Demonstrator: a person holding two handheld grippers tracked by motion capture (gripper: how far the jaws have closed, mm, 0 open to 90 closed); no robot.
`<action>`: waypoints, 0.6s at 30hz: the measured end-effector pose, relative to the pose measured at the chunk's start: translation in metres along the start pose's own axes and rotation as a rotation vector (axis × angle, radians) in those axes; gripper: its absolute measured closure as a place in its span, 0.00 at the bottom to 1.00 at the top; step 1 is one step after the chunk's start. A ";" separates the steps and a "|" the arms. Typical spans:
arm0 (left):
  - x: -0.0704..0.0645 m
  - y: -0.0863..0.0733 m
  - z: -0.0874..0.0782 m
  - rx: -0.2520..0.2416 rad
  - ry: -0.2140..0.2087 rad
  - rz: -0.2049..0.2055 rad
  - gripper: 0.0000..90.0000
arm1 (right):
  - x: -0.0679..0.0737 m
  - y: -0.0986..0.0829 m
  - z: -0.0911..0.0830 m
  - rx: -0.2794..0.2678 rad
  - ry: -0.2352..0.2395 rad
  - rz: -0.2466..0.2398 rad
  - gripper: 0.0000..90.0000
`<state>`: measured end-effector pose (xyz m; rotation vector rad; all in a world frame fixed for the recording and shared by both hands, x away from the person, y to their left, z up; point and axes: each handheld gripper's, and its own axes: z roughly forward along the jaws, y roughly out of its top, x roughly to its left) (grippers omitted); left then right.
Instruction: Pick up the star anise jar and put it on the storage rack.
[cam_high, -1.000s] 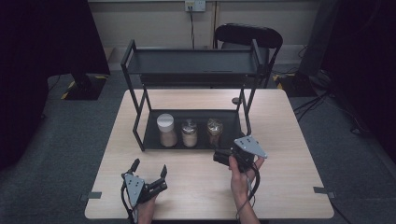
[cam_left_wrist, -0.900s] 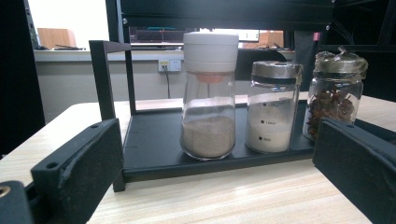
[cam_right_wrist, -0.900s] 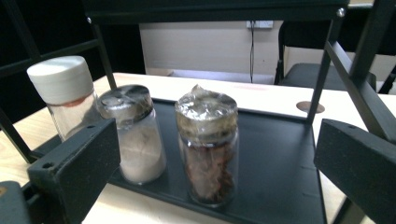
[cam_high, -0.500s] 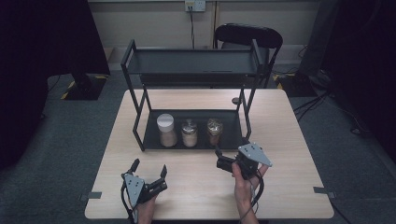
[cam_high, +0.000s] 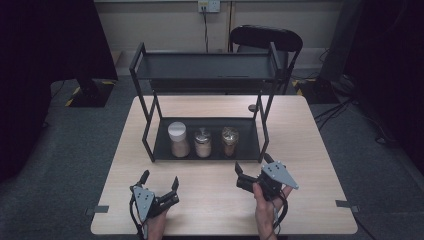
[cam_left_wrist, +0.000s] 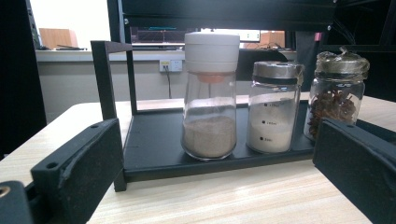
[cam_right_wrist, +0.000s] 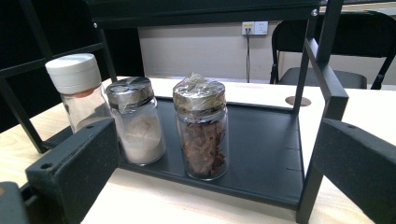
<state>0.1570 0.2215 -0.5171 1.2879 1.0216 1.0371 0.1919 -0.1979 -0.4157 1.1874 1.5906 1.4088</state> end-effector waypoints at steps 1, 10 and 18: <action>0.000 0.000 0.000 0.000 0.000 0.000 0.01 | -0.001 -0.001 -0.001 -0.001 0.003 0.005 0.00; 0.000 0.000 0.000 0.000 0.000 0.000 0.01 | -0.003 -0.013 -0.012 -0.009 0.005 0.014 0.00; 0.000 0.000 0.000 0.000 0.002 0.000 0.01 | -0.003 -0.024 -0.020 -0.022 0.007 0.003 0.01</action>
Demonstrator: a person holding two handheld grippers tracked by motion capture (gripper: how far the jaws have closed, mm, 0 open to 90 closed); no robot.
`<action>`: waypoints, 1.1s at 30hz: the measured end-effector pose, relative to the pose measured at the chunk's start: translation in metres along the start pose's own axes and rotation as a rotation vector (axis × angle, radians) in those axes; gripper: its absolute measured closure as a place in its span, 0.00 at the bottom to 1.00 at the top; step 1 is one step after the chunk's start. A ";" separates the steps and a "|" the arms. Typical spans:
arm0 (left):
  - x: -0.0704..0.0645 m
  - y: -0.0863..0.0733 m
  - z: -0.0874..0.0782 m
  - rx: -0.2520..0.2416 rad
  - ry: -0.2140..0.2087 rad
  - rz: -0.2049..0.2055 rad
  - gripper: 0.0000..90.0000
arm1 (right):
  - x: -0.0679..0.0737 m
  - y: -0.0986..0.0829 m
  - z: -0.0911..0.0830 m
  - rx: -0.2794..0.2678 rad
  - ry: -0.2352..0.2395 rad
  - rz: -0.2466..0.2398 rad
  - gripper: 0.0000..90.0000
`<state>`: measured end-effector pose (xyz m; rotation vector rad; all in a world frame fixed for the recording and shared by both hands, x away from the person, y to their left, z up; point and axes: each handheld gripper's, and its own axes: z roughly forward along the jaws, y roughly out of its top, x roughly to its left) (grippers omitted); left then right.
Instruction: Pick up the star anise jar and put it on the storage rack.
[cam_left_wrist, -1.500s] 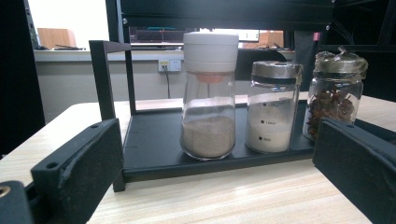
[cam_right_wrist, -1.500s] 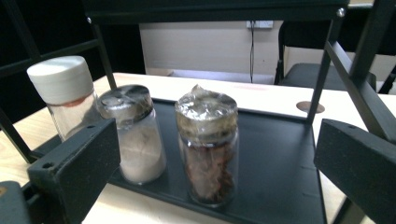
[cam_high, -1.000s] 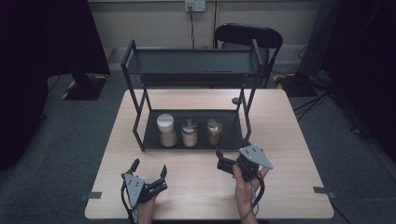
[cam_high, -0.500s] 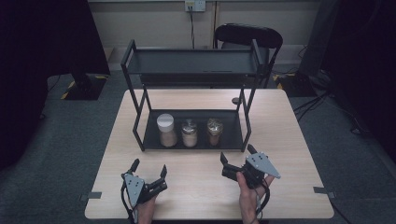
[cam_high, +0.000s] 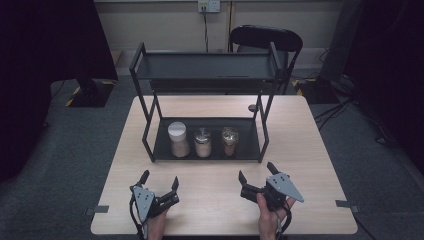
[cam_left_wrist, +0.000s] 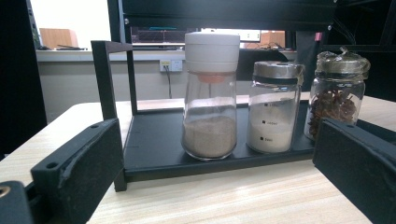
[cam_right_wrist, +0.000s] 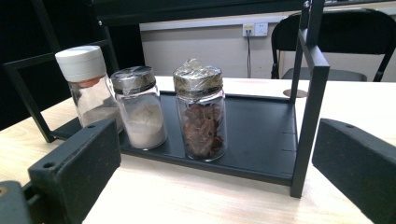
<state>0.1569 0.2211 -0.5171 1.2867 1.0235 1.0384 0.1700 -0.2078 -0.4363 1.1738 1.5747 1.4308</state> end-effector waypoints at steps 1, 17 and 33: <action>0.000 0.000 0.000 0.000 0.000 0.000 0.01 | 0.001 -0.002 -0.001 0.000 -0.001 -0.007 0.01; 0.000 0.000 0.000 0.000 0.002 0.000 0.01 | 0.002 -0.028 0.001 0.020 -0.013 0.003 0.00; -0.001 0.000 -0.001 -0.003 0.005 0.001 0.01 | 0.005 -0.042 0.008 0.044 -0.031 0.010 0.01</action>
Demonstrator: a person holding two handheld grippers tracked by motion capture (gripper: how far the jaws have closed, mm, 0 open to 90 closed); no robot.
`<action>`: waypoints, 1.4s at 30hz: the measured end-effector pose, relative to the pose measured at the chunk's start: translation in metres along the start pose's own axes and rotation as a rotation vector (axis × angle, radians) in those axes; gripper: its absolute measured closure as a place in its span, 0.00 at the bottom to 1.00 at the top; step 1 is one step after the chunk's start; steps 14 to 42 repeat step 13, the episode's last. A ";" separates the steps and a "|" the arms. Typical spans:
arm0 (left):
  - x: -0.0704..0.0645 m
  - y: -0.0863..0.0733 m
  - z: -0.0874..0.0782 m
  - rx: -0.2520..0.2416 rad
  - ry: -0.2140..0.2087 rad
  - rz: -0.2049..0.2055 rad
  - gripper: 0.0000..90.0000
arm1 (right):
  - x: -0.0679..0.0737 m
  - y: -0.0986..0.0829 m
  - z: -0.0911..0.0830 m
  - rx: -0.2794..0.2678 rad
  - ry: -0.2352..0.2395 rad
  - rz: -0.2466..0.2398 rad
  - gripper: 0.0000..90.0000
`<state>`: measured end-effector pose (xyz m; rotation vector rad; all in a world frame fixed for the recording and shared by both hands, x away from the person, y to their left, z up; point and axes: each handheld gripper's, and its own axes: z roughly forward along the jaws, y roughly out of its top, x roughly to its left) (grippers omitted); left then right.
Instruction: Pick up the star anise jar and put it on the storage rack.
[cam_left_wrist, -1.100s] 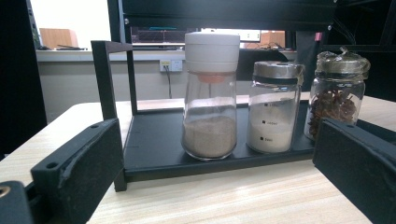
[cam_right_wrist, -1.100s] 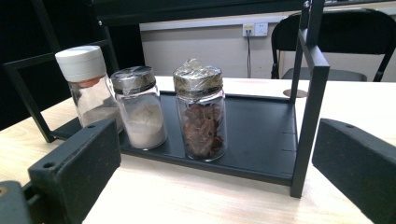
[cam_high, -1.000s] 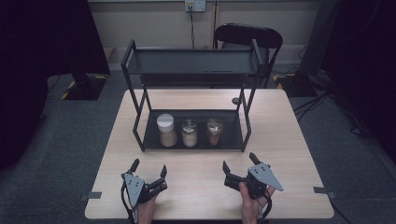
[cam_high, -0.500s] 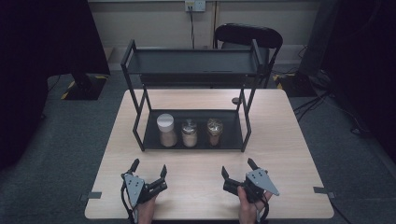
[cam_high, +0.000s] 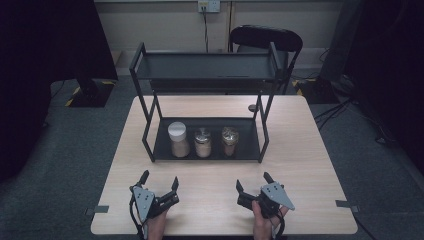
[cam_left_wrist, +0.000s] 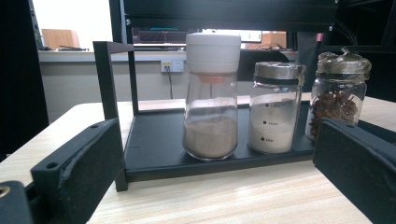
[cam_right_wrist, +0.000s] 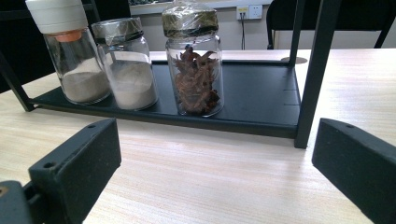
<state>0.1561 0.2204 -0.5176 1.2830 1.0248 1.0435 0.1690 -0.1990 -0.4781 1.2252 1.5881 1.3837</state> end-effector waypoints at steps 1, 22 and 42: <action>0.000 0.000 0.000 0.001 0.001 0.000 0.01 | 0.000 0.000 0.000 0.000 -0.001 -0.004 0.01; 0.000 0.001 0.000 0.004 0.001 0.001 0.01 | 0.010 -0.001 0.000 -0.006 -0.062 0.013 0.01; 0.000 0.001 0.000 0.004 0.001 0.001 0.01 | 0.010 -0.001 0.000 -0.006 -0.062 0.013 0.01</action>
